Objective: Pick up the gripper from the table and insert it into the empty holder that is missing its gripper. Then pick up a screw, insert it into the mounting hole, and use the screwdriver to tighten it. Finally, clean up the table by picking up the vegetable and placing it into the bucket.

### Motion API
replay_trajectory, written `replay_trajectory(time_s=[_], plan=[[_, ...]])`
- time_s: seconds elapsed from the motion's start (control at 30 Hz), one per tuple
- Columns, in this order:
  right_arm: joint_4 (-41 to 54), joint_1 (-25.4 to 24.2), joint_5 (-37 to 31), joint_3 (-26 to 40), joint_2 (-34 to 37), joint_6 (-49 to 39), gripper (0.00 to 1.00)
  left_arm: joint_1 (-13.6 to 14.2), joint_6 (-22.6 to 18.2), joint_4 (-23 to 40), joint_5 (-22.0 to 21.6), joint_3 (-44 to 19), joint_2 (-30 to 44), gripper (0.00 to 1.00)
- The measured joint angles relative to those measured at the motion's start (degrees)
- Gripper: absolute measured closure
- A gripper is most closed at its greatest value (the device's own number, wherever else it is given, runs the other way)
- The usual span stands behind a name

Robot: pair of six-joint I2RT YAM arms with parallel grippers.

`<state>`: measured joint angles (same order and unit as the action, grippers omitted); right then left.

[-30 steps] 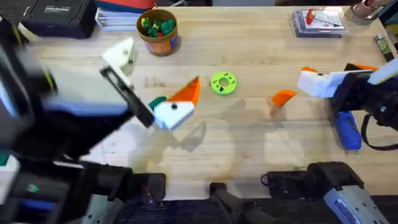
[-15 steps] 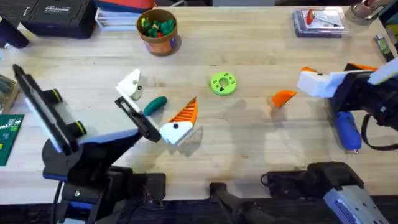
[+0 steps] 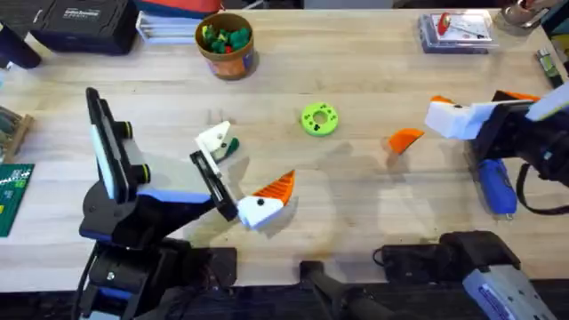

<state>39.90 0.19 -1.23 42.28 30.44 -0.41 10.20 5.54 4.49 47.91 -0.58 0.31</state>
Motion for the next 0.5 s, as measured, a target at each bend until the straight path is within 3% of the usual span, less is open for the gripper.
replay_trajectory(time_s=[0.5], plan=[[0.0, 0.0, 0.0, 0.0, 0.0, 0.0, 0.007, 0.6, -1.1, 0.2, 1.8, 0.0, 0.0, 0.015]])
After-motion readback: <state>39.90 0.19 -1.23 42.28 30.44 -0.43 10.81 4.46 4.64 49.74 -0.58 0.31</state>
